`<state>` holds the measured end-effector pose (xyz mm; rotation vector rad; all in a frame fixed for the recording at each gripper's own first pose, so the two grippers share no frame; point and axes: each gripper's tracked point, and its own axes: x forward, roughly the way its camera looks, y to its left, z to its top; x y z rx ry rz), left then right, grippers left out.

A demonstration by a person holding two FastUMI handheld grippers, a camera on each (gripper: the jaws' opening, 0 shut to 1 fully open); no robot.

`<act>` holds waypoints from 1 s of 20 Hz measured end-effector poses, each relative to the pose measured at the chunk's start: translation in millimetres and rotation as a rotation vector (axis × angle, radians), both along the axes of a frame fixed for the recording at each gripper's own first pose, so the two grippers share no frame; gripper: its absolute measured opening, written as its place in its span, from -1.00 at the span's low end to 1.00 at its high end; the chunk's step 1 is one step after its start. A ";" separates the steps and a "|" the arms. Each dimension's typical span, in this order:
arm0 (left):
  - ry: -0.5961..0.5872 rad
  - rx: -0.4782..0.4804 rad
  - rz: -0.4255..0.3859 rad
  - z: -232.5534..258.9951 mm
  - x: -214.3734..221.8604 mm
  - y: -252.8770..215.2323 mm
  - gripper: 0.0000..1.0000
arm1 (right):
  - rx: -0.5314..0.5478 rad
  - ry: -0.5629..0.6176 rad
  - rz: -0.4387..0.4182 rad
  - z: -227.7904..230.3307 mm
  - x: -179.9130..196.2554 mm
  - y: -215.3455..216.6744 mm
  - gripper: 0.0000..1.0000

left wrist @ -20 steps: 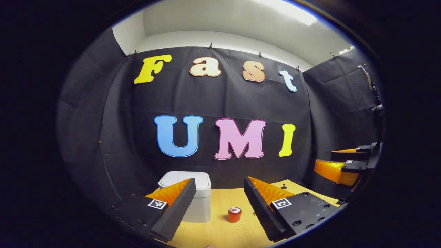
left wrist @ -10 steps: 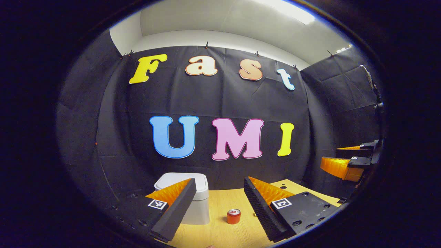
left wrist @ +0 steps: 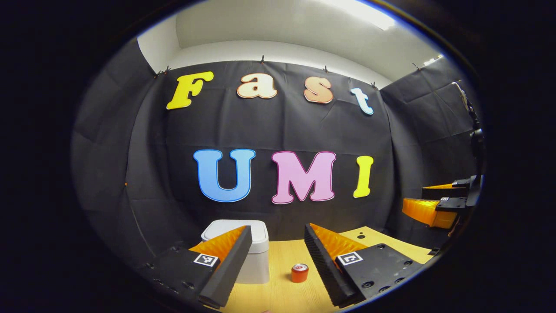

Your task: Press the lid of the desktop garbage bin to open it, pick up the crumpled paper on the desktop and throw it into the bin, then pick up the pop can on the desktop and drop it into the bin, and finally close the garbage bin lid.

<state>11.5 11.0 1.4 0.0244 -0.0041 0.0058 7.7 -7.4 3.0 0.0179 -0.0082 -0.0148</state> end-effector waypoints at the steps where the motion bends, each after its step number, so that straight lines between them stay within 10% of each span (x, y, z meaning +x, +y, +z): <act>1: 0.002 -0.005 -0.002 1.0 1.8 2.9 0.65 | 0.001 -0.001 0.002 1.7 1.2 1.9 0.85; 6: 0.013 0.004 -0.020 4.8 15.6 26.7 0.32 | -0.023 -0.012 -0.001 8.0 3.7 6.3 0.85; 11: 0.043 -0.034 -0.056 -3.2 41.9 46.0 -0.87 | -0.031 0.000 0.003 9.9 7.8 13.5 0.87; 20: 0.334 -0.069 -0.073 -57.3 157.7 101.8 -0.89 | -0.074 -0.008 -0.001 4.1 11.0 -7.4 0.87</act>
